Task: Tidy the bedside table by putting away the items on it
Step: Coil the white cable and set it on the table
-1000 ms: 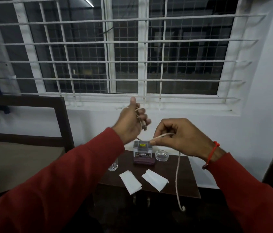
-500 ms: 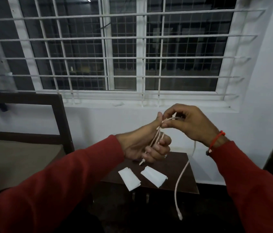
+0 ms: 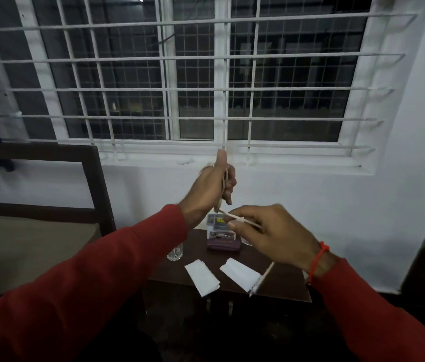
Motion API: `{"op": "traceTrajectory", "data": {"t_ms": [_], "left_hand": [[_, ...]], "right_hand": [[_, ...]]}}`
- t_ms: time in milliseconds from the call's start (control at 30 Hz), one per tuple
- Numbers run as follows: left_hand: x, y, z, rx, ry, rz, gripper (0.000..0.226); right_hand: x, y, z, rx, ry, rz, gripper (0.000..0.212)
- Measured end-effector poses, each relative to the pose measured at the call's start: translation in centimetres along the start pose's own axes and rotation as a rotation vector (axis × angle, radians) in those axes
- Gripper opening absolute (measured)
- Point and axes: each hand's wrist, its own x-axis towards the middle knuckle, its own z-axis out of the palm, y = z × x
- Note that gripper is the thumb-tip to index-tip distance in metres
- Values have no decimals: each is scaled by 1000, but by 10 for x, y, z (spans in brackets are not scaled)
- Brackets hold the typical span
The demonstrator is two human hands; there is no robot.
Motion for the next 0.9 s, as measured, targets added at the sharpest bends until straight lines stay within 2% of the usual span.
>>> {"op": "traceTrajectory", "data": {"t_ms": [67, 133, 167, 233, 367, 500, 667, 733, 833, 900], "left_hand": [[-6, -6, 5, 78, -100, -94, 78], [-14, -8, 10, 78, -385, -259, 95], [-19, -8, 13, -25, -536, -381, 99], [-29, -2, 14, -233, -767, -534, 97], [-33, 20, 15, -576, -953, -521, 69], [-30, 29, 12, -678, -907, -493, 49], [-24, 24, 0, -401, -712, -422, 44], [-20, 23, -5, -314, -661, -392, 42], [-15, 21, -9, -261, -580, -383, 48], [-12, 20, -7, -150, -470, -344, 56]], "right_hand": [[4, -2, -13, -113, 13, -14, 21], [9, 1, -27, -124, 96, -12, 23], [11, 6, -34, -63, 147, 0, 25], [13, 16, -43, 137, 184, 41, 23], [2, 26, -25, 733, 52, 80, 21], [-4, 33, 1, 907, 90, 172, 25], [1, 36, 8, 908, 125, 186, 30], [4, 35, 11, 886, 122, 191, 24], [10, 33, 15, 839, 146, 200, 21], [14, 30, 18, 795, 168, 193, 21]]}}
